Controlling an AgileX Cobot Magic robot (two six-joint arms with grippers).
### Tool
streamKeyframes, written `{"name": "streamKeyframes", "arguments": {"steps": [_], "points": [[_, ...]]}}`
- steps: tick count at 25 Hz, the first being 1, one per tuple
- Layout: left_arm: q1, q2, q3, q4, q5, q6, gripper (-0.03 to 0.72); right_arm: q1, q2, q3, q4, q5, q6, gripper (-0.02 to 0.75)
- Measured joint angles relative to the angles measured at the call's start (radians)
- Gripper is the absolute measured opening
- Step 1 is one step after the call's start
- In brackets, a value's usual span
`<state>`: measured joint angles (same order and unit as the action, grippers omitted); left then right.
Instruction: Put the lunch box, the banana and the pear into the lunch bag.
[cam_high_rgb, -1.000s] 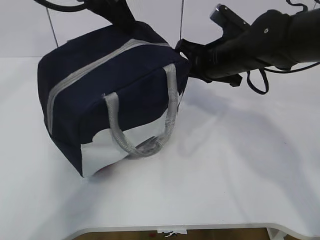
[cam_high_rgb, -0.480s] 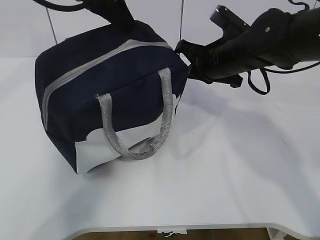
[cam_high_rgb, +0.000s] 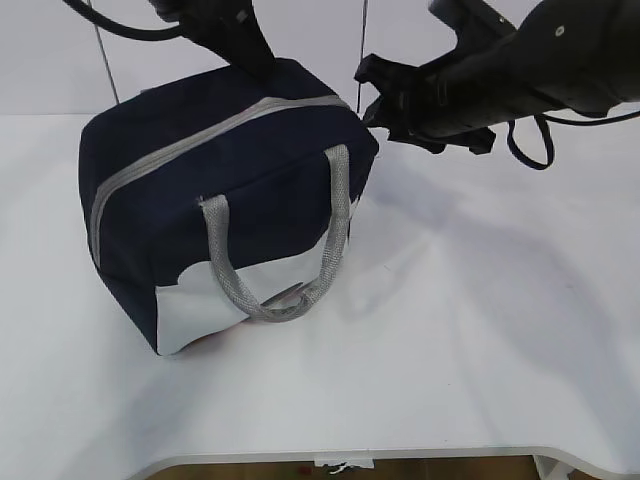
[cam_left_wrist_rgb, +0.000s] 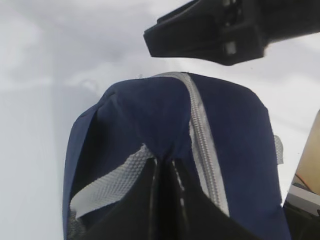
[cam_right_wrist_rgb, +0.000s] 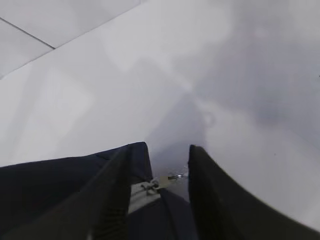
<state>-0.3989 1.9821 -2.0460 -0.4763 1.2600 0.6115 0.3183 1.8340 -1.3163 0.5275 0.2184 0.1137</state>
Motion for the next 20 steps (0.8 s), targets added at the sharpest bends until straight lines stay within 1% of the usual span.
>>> {"name": "streamKeyframes", "arguments": {"steps": [2,4,11,13,15,20], "points": [[0.0,0.009,0.0,0.0,0.0,0.0,0.003,0.0,-0.016,0.0,-0.004,0.007,-0.011,0.342],[0.0,0.019,0.0,-0.004,-0.004,0.0,0.003,0.0,-0.035,0.0,-0.004,0.024,-0.048,0.364],[0.005,0.041,0.0,0.039,-0.015,0.002,0.002,0.0,-0.111,-0.002,-0.01,0.16,-0.248,0.376],[0.018,0.048,0.0,0.045,-0.017,0.002,0.002,0.0,-0.132,-0.016,-0.025,0.217,-0.291,0.377],[0.029,0.05,0.0,0.047,-0.019,0.002,0.002,0.0,-0.149,-0.035,-0.068,0.286,-0.305,0.377],[0.078,0.052,0.0,0.048,-0.021,0.002,0.002,0.0,-0.159,-0.11,-0.165,0.521,-0.309,0.377]]}}
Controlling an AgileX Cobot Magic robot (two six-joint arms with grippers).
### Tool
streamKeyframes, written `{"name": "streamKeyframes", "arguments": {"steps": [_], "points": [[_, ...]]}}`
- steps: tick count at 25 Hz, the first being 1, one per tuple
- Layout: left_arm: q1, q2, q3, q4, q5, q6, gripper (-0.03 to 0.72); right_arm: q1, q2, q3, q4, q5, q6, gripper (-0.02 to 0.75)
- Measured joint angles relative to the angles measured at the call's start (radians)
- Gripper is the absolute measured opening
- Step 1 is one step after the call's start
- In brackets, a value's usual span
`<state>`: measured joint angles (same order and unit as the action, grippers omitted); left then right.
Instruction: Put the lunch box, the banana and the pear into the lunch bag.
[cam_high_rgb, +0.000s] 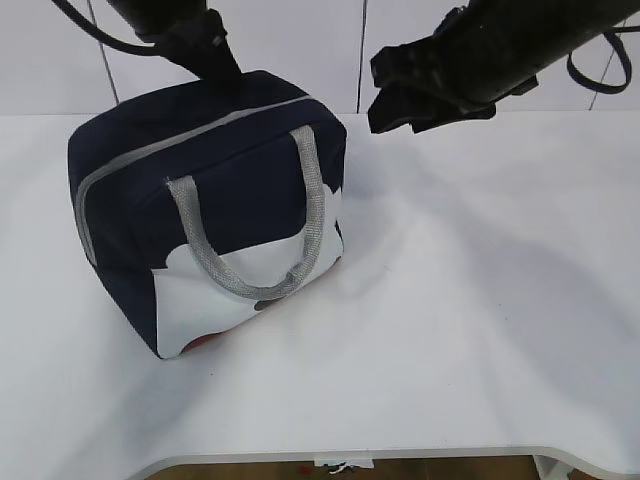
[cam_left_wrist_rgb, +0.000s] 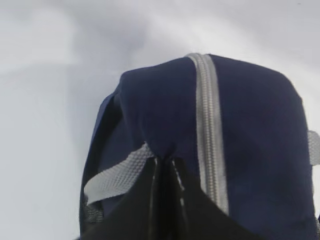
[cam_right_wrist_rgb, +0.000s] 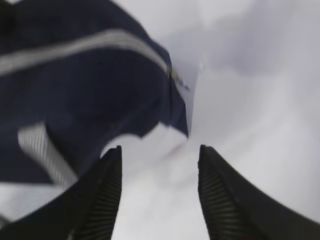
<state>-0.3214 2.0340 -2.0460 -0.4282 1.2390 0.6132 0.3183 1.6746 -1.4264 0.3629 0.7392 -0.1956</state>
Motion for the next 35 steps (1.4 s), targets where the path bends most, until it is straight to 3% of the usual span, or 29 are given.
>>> {"name": "streamKeyframes", "arguments": {"steps": [6,12,15,21,29,35], "points": [[0.031,0.0,0.0,0.0,-0.009,-0.088,0.036,0.0,0.0,-0.098,-0.07,0.249,0.0,0.378],[0.034,0.0,0.0,0.011,0.001,-0.131,0.283,0.0,0.0,-0.173,-0.154,0.406,0.027,0.378],[0.035,-0.008,0.0,0.021,0.002,-0.142,0.356,0.0,-0.002,-0.189,-0.188,0.47,0.042,0.378],[0.036,-0.086,0.0,0.096,0.004,-0.168,0.377,0.0,-0.002,-0.189,-0.214,0.496,0.051,0.378],[0.036,-0.222,0.004,0.217,0.013,-0.299,0.378,0.0,-0.011,-0.189,-0.216,0.497,0.073,0.378],[0.036,-0.405,0.112,0.303,0.016,-0.351,0.365,0.0,-0.114,-0.131,-0.218,0.501,0.079,0.378]]}}
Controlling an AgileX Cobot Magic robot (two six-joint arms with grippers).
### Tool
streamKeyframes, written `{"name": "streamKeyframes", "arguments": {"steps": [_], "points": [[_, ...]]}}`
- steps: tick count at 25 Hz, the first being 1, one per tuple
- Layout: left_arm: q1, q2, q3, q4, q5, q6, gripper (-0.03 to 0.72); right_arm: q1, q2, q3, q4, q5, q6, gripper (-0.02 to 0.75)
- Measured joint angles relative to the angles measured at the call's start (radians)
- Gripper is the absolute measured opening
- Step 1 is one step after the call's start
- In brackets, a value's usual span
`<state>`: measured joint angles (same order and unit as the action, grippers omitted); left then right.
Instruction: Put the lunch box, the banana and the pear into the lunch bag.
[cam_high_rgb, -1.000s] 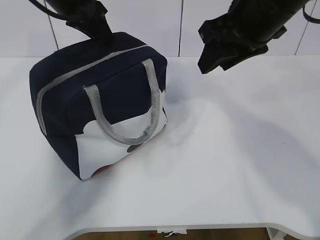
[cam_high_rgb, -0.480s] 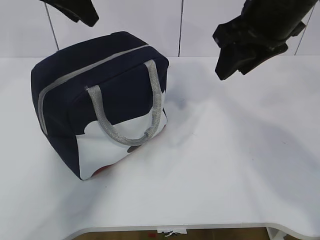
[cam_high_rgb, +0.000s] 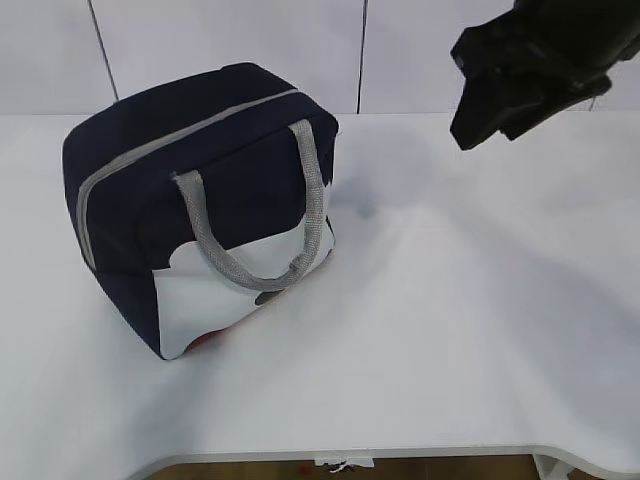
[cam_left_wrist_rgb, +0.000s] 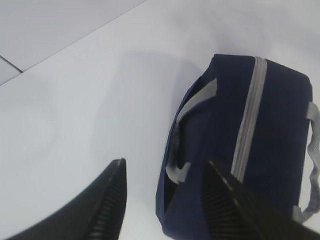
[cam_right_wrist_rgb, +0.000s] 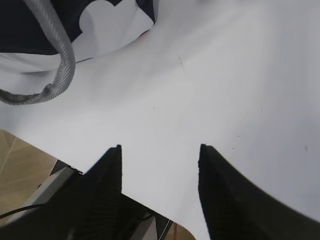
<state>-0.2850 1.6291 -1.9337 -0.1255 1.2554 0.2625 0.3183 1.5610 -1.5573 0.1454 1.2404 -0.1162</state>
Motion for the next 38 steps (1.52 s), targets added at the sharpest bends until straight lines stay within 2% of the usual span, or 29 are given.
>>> {"name": "streamKeyframes", "arguments": {"steps": [12,22,30,38], "points": [[0.0,-0.445,0.392,0.004,0.009,-0.002,0.349,0.0,-0.297,0.155,-0.006,0.01,0.002,0.378],[0.0,-0.847,0.662,0.004,0.012,-0.002,0.335,0.0,-0.558,0.349,-0.008,0.014,0.004,0.378],[0.0,-1.151,0.795,0.002,0.016,-0.002,0.318,0.0,-0.809,0.464,-0.067,0.02,0.004,0.378],[0.0,-1.319,0.899,-0.034,0.018,-0.002,0.294,0.0,-1.097,0.577,-0.069,0.026,0.004,0.378]]}}
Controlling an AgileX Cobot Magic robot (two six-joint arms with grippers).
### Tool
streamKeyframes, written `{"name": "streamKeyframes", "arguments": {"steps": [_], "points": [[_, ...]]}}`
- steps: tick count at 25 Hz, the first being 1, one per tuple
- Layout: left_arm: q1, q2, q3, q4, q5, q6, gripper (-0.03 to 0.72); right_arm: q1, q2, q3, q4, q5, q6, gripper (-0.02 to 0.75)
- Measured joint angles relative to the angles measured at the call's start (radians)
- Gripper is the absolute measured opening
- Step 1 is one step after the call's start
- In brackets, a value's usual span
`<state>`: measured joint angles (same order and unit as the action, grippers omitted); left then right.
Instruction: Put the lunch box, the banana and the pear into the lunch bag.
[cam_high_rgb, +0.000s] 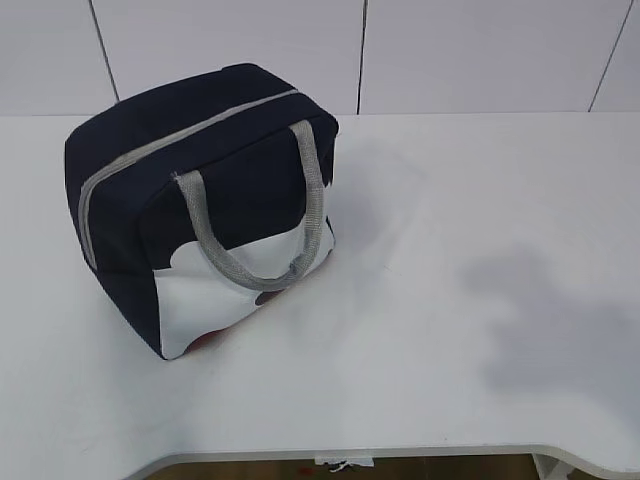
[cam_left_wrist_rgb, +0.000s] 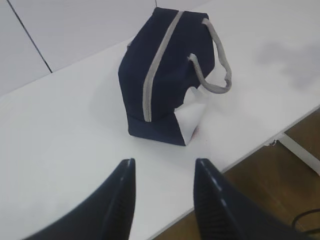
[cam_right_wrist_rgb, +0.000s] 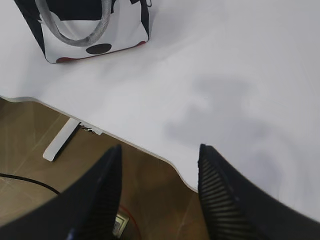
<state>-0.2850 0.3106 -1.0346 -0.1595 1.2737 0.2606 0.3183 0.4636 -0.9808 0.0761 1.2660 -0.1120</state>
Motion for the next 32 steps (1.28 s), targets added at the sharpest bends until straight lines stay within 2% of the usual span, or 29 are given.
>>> {"name": "streamKeyframes", "arguments": {"steps": [6,14,20,27,32], "points": [[0.0,-0.094,0.162,-0.036,0.0,0.0,0.249,0.0,-0.24,0.097,0.0,0.009,0.0,0.378],[0.0,-0.265,0.376,-0.041,-0.051,-0.053,0.244,0.0,-0.481,0.246,-0.016,0.014,0.037,0.378],[0.0,-0.297,0.456,0.016,-0.066,-0.101,0.244,0.0,-0.483,0.356,-0.11,0.015,0.112,0.378],[0.0,-0.298,0.499,0.032,-0.134,-0.11,0.244,0.0,-0.483,0.446,-0.135,-0.028,0.142,0.378],[0.0,-0.298,0.507,0.096,-0.155,-0.197,0.244,0.0,-0.483,0.468,-0.141,-0.084,0.144,0.378]]}}
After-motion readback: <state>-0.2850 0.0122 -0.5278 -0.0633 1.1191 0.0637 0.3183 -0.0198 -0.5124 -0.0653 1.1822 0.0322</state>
